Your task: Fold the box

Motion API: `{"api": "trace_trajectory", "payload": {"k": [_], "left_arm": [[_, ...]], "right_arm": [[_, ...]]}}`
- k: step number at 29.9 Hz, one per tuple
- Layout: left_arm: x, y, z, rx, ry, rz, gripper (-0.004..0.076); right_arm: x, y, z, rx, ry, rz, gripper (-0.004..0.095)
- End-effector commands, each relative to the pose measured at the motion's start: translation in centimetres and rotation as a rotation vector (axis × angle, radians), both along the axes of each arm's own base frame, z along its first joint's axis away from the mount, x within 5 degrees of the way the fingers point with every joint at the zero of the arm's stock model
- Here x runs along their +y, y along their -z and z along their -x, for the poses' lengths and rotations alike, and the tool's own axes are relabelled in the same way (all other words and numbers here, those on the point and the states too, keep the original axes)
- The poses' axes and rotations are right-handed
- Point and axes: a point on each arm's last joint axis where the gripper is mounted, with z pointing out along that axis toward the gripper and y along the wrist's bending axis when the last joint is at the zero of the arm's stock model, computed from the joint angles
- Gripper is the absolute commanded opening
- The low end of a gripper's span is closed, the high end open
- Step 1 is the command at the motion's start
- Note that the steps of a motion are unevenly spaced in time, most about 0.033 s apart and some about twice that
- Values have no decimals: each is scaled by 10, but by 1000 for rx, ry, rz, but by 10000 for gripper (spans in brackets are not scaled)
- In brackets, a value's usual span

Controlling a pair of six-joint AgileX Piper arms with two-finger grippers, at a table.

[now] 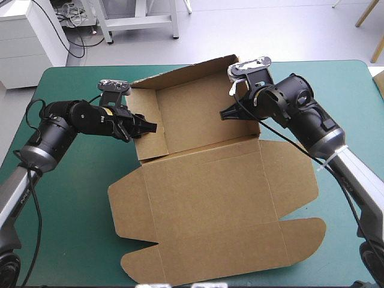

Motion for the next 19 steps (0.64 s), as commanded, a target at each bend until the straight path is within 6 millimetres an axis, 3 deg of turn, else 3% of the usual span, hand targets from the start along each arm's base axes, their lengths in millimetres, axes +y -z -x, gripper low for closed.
{"api": "trace_trajectory", "payload": {"k": [1, 3, 14, 19], "left_arm": [[-7, -22, -1, -90, -22, 66, 116], [-6, -23, -3, -93, -19, 48, -8], [-2, -24, -10, -162, -37, -10, -8], [-5, -8, -23, -119, -48, -30, -8]], "right_arm": [[8, -25, 11, -87, -50, -127, -18], [8, -22, 10, -73, -47, -115, -18], [6, -1, -11, -20, -5, -82, -21], [-3, 16, -28, 44, 38, -84, -21]]}}
